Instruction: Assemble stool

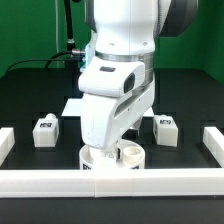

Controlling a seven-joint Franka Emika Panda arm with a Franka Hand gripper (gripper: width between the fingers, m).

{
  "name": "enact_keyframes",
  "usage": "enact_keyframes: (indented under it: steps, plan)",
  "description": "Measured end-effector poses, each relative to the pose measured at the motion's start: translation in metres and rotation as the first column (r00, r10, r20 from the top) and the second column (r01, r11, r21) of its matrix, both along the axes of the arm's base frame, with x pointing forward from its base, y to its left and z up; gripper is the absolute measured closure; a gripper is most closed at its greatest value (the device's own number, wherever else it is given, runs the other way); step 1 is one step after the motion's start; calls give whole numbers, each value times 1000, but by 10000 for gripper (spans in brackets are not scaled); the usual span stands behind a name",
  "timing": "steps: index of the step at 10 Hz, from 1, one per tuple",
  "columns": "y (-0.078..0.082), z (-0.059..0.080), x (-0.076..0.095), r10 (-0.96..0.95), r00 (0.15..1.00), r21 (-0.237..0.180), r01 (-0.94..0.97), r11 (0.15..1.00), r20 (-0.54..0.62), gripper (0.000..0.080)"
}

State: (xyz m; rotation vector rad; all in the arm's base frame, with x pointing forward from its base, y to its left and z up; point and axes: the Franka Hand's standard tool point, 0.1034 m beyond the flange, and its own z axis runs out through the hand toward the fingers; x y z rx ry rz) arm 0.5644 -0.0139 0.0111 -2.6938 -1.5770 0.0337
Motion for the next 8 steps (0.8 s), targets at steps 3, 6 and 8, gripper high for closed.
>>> enact_keyframes:
  steps: [3, 6, 8]
  plan:
    - [0, 0, 0, 0, 1000, 0, 0, 1000, 0, 341]
    - [0, 0, 0, 0, 1000, 0, 0, 1000, 0, 673]
    - [0, 0, 0, 0, 1000, 0, 0, 1000, 0, 771]
